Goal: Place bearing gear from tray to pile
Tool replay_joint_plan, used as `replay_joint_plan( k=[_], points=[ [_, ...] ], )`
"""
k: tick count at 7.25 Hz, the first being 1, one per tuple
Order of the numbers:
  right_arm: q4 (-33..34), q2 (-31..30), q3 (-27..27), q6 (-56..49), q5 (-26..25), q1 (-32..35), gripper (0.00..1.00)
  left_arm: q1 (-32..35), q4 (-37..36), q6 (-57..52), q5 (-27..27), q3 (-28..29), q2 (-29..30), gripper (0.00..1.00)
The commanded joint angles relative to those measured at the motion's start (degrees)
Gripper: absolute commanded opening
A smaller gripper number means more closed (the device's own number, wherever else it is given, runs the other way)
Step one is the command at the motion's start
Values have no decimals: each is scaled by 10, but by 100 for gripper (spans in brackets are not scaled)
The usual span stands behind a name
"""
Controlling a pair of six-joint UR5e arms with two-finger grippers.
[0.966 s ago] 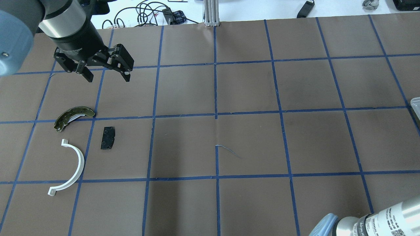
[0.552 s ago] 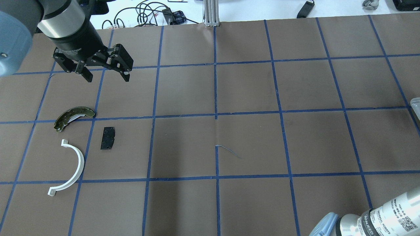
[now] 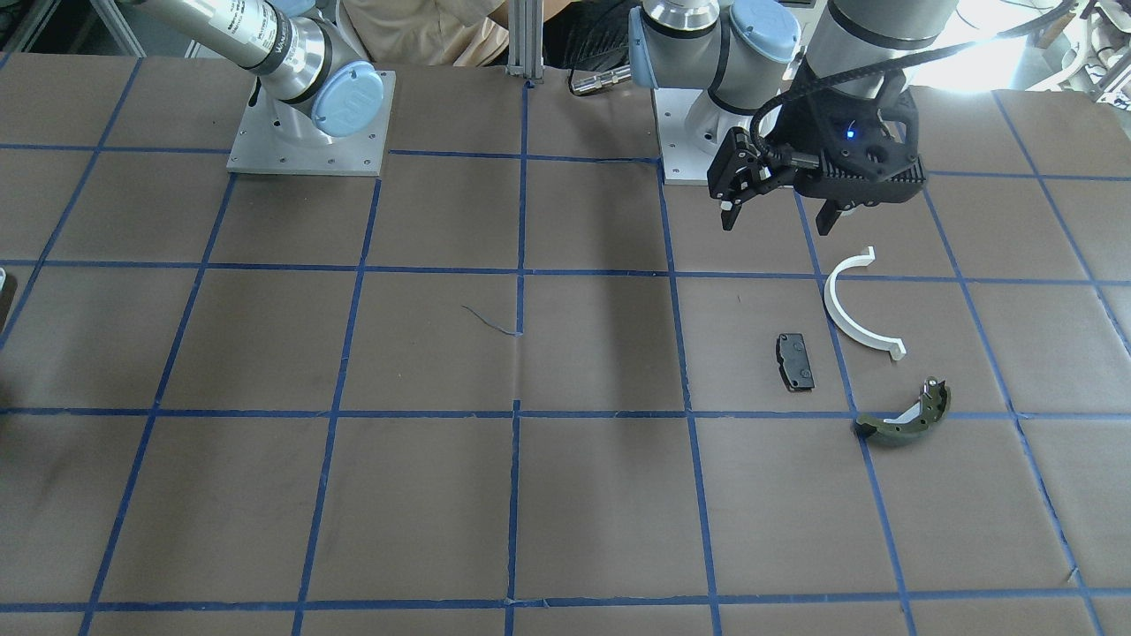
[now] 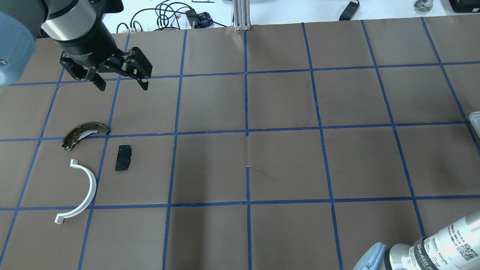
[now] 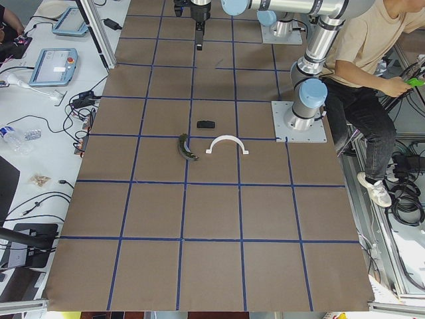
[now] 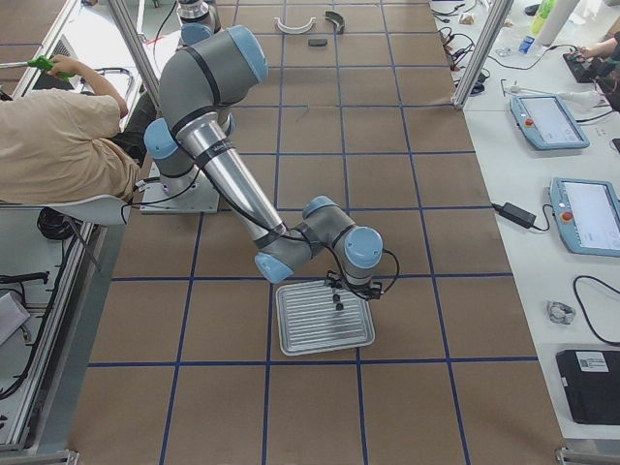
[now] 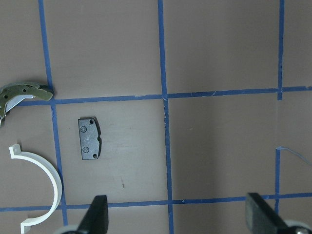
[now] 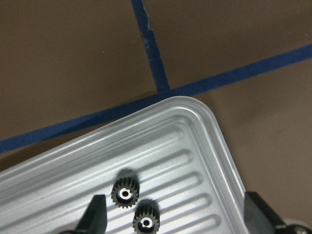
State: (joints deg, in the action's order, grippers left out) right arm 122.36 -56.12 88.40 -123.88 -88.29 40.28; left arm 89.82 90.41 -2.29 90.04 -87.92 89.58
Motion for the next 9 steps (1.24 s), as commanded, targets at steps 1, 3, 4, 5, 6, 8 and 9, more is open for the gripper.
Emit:
replay_joint_plan(
  k=[1,3,4,5,6,8,9],
  points=[
    [10,3,6,-4,-27,-7,97,0,-2,0,0,0,0,100],
    [30,13,6,-5,-29,-7,97,0,-2,0,0,-1,0,100],
    [33,21,6,-6,-29,-7,98,0,-2,0,0,-1,0,100],
    [32,21,6,-14,-29,-7,92,0,-2,-1,3,-2,-1,100],
    [32,21,6,-15,-31,-7,81,0,-2,-1,2,-2,-2,100],
    [31,21,6,-17,-35,-8,70,0,-2,0,2,-4,-3,100],
    [30,22,7,-18,-39,-11,51,0,-2,-1,2,-3,-3,100]
  ],
)
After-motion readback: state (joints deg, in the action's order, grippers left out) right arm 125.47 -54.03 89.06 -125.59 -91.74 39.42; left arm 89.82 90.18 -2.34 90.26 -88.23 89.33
